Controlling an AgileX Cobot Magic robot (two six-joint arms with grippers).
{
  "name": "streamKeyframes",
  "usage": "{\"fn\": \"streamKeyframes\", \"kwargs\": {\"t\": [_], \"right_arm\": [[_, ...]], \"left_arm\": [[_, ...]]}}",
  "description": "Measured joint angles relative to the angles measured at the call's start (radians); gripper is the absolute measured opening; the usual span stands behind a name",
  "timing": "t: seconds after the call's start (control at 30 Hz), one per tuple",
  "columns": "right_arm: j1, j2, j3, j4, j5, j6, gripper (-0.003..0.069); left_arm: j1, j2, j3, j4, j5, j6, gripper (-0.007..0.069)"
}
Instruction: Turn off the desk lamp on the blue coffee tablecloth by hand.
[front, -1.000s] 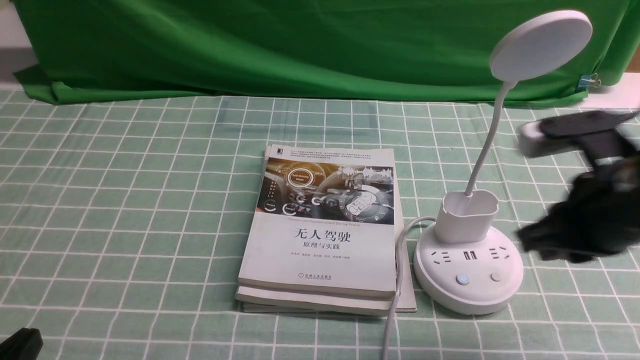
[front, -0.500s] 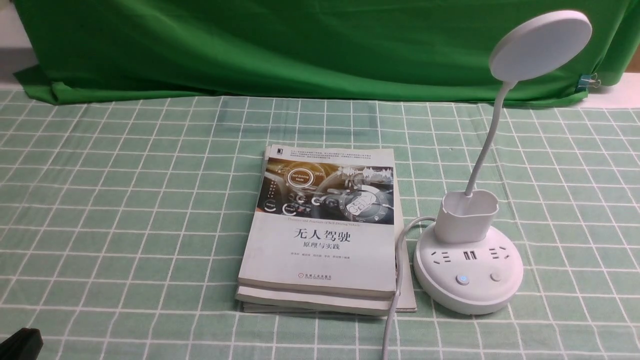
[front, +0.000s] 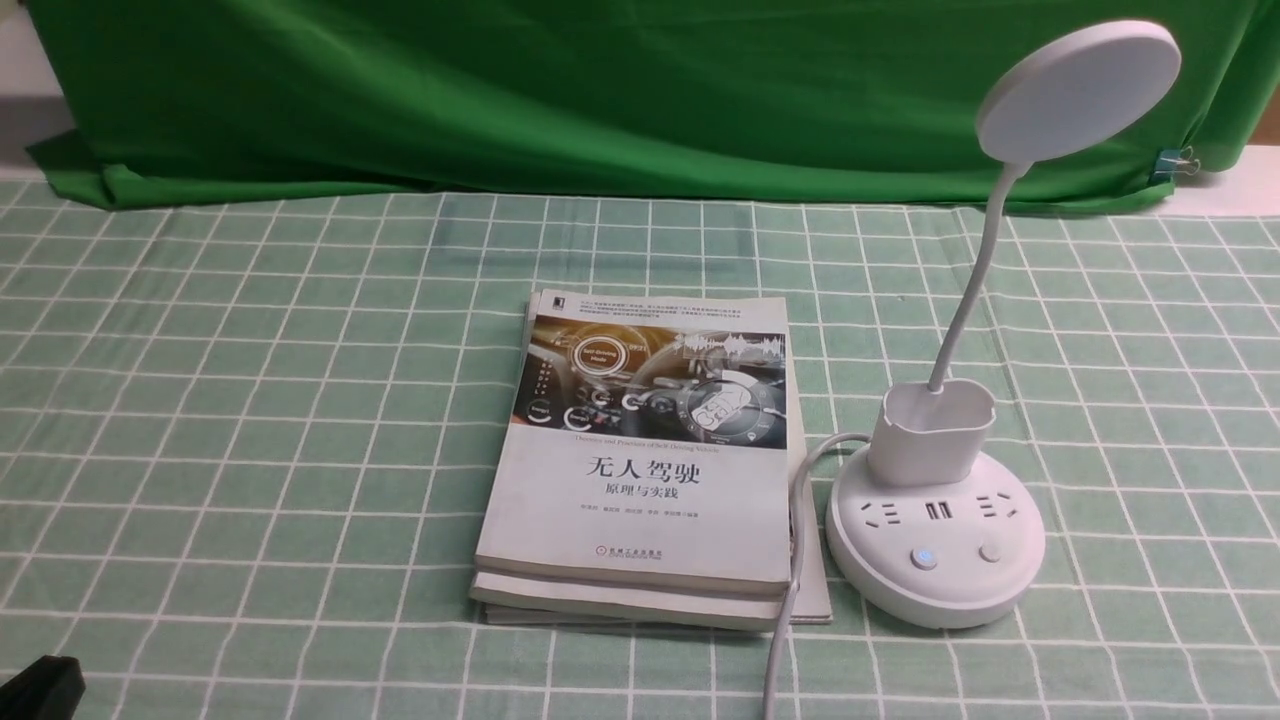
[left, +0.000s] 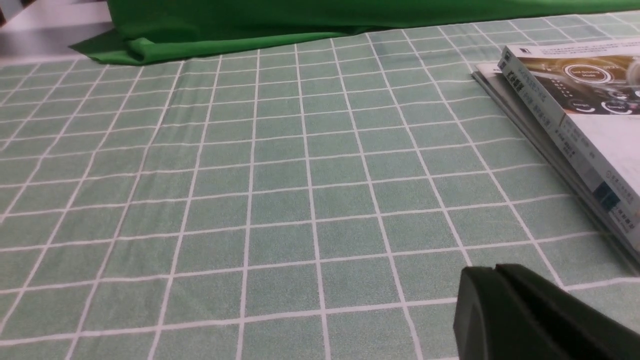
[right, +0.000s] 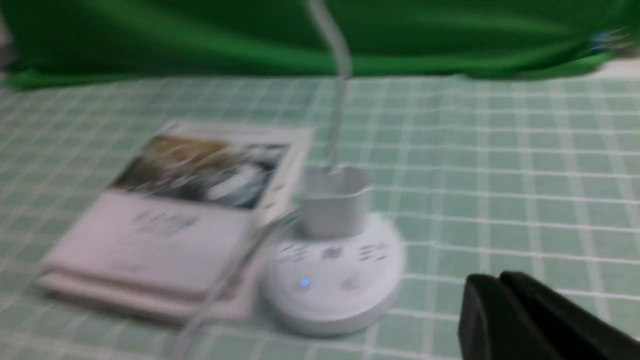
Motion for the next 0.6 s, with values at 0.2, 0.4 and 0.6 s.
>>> {"fn": "streamKeyframes", "kwargs": {"t": [0.2, 0.4, 0.6], "right_arm": [[-0.208, -0.033, 0.306, 0.002, -0.415, -0.082, 0.0022], [-0.251, -0.054, 0.513, 0.003, -0.743, -0.094, 0.0024], [-0.251, -0.127, 0.519, 0.004, -0.738, -0.055, 0.0024]], "left_arm": [[0.000, 0.000, 0.000, 0.000, 0.000, 0.000, 0.0000], [0.000, 0.000, 0.000, 0.000, 0.000, 0.000, 0.0000], [0.000, 0.000, 0.000, 0.000, 0.000, 0.000, 0.0000]]}}
